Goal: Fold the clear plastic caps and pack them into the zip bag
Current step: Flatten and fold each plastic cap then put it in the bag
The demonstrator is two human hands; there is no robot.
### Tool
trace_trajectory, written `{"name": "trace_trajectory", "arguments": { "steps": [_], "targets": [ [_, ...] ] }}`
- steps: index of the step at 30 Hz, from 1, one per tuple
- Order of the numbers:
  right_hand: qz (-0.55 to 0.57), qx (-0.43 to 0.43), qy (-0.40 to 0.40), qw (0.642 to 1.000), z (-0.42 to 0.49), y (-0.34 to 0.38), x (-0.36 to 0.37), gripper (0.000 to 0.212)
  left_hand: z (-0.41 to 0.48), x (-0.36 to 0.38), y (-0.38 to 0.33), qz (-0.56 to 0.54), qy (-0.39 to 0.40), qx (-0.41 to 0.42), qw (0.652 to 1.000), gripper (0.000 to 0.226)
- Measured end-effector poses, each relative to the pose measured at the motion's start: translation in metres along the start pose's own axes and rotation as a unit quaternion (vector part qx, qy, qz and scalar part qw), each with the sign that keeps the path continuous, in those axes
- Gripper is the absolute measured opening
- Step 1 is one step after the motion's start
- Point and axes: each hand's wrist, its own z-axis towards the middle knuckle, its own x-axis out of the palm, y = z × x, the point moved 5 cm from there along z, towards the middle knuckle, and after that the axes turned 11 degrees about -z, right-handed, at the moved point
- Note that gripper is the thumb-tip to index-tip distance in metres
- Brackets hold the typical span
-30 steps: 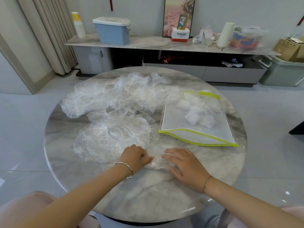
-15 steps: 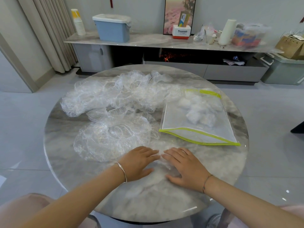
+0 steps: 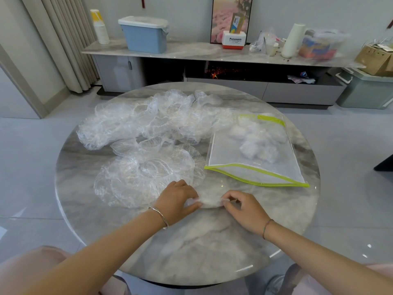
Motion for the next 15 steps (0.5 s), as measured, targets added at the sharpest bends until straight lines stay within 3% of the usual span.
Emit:
{"name": "trace_trajectory", "arguments": {
  "steps": [5, 9, 12, 15],
  "targets": [
    [0.099, 0.076, 0.027, 0.992, 0.002, -0.002, 0.004, 0.017, 0.0, -0.004, -0.005, -0.039, 0.003, -0.076, 0.996, 0.066],
    [0.067, 0.075, 0.014, 0.995, 0.004, -0.005, 0.008, 0.022, 0.001, -0.003, -0.005, -0.035, 0.02, -0.121, 0.992, 0.035],
    [0.042, 0.086, -0.011, 0.995, 0.009, -0.011, 0.009, 0.024, 0.0, -0.004, -0.005, -0.055, 0.017, -0.143, 0.988, 0.026],
    [0.027, 0.088, -0.013, 0.996, 0.012, -0.011, 0.01, 0.024, 0.001, -0.004, -0.008, -0.006, -0.02, -0.044, 0.999, 0.027]
  ]
}}
